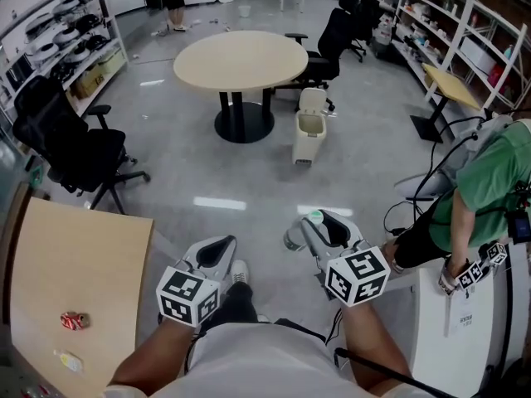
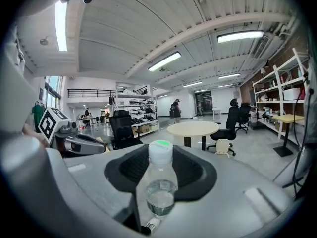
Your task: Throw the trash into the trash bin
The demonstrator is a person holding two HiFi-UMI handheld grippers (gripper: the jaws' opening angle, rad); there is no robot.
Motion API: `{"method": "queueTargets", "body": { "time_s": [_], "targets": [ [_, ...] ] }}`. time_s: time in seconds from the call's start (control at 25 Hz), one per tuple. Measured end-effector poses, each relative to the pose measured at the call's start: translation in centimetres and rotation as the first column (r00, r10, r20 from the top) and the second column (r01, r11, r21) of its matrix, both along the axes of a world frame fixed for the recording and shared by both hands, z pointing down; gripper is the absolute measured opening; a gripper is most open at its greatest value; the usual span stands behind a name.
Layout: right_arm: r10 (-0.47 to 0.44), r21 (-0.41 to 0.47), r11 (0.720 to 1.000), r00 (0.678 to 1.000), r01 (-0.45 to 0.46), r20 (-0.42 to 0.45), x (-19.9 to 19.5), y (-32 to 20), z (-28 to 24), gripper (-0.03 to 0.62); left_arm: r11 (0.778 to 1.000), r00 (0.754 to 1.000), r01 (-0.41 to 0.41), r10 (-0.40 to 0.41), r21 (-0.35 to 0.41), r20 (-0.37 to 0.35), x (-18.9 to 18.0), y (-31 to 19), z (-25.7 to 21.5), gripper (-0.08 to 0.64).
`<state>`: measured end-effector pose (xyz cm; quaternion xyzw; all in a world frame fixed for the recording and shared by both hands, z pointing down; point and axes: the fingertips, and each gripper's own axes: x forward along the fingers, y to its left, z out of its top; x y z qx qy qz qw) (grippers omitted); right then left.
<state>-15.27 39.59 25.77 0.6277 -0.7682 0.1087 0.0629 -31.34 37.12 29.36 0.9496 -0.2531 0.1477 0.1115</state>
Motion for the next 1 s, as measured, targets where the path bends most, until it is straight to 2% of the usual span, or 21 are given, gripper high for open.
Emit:
{"method": "queueTargets", "body": {
  "time_s": [0.64,1.0],
  "targets": [
    [0.111,-0.054,0.992,0.994,-0.112,-0.011,4.0,-0.6,2.2,0.15,0.993,0.994,-0.107,0.107,-0.05,-0.006,4.4,-2.5,2.3,0.008],
    [0.16,-0.061,0.985,0.987,-0.161,-0.015,7.6,-5.3,1.7,0.15,0.991,0.993,-0.119,0.118,-0.062,-0.023,7.3,-8.3,2.0,0.008]
  ]
}}
